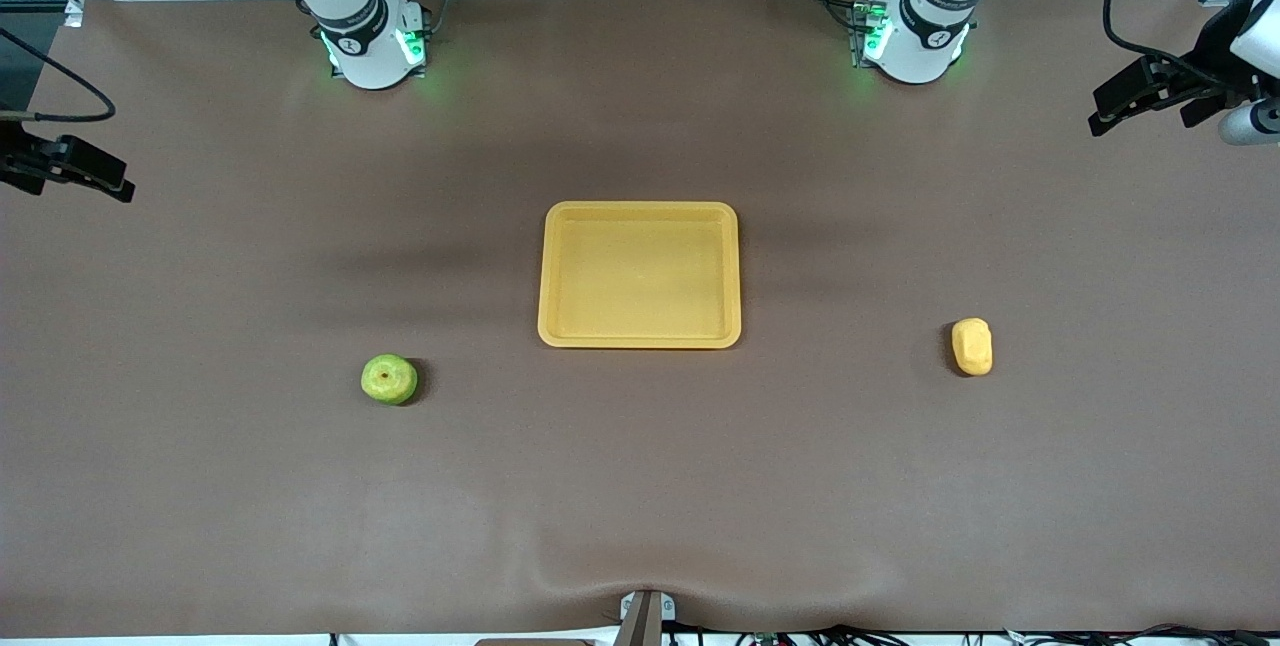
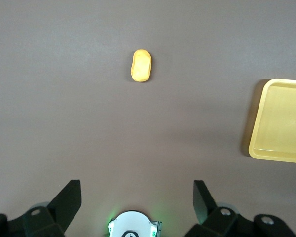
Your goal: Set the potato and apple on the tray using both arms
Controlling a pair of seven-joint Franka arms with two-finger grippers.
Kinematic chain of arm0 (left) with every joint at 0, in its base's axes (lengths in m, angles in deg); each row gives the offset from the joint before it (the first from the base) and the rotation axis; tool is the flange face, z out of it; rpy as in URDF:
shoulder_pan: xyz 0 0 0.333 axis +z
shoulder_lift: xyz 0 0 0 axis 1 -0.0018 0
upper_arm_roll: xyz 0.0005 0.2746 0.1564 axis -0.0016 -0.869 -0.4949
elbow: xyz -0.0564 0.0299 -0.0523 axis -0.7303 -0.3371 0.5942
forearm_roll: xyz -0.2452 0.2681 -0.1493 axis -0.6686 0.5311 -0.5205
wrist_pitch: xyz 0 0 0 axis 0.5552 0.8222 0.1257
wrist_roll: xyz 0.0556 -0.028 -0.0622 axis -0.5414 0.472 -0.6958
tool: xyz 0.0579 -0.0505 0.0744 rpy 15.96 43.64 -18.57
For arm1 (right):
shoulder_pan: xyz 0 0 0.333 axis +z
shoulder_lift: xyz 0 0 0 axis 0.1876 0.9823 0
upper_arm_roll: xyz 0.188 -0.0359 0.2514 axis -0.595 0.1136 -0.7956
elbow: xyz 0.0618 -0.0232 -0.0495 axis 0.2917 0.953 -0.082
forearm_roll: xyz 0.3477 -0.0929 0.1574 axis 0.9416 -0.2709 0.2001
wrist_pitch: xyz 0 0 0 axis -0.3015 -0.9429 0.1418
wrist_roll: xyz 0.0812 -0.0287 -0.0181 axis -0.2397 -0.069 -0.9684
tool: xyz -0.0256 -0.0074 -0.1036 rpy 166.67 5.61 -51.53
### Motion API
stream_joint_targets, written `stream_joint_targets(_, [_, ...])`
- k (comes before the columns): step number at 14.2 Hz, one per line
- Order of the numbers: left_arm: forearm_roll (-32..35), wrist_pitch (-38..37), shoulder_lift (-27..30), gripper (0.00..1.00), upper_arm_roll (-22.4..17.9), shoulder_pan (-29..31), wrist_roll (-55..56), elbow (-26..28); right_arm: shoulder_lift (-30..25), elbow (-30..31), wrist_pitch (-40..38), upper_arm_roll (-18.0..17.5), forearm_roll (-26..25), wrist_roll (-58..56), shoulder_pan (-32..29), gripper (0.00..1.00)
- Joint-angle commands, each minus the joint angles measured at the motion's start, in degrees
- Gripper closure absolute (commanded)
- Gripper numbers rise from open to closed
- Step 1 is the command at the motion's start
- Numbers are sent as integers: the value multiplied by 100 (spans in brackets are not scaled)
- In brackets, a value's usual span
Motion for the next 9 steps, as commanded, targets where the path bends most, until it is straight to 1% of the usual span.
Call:
stream_joint_targets(1, [111,50,-20,0,-14,-6,-88,88,222,-88,-45,-86,-45,-78,-103,0])
stream_joint_targets(5, [111,498,-20,0,-14,-6,-88,483,512,-106,8,-77,-36,-78,-103,0])
stream_joint_targets(9, [296,964,-55,0,-14,-15,-88,923,837,-325,8,-86,-36,-78,-86,0])
